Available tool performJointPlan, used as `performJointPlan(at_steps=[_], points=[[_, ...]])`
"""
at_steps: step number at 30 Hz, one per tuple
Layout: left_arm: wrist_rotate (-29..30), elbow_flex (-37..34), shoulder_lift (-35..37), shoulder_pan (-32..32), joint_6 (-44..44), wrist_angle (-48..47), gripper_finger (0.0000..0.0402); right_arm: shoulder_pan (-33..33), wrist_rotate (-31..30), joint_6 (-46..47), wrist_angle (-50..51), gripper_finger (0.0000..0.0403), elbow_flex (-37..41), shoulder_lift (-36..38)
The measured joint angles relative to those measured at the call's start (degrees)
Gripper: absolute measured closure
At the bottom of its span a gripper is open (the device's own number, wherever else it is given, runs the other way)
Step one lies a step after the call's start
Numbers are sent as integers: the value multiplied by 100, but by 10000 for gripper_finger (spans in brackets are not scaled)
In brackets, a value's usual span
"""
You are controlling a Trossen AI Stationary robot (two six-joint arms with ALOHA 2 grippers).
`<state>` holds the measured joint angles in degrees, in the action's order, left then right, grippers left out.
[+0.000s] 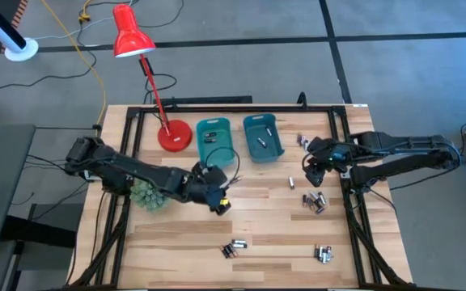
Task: Sort batteries
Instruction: Put the black battery into the green bin
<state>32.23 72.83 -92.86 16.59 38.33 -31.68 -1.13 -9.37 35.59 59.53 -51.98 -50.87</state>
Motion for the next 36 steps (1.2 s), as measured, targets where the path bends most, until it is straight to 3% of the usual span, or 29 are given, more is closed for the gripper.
performJointPlan(at_steps=[5, 12, 17, 24, 27, 32, 36], points=[[-73, -251, 0, 41, 66, 516, 271, -169, -4, 145, -2, 214, 0, 0], [-37, -733, 2, 11, -648, 1886, 233, -268, -6, 147, -4, 214, 0, 0], [7, -824, 2, -90, -1350, 1912, 224, -264, -19, 145, -1, 214, 0, 0], [229, -1216, -132, -44, -1292, 2488, 223, -257, -19, 12, -3, 214, 1, 0], [503, -1635, -330, 100, -937, 3462, 223, -257, -19, 8, -9, 214, 0, 1], [1444, -1933, -846, 384, -851, 4173, 231, -253, -19, -11, 4, 214, 0, -2], [1486, -1938, -1379, 421, -641, 4326, 238, -248, -19, -8, 7, 214, 0, 0]])
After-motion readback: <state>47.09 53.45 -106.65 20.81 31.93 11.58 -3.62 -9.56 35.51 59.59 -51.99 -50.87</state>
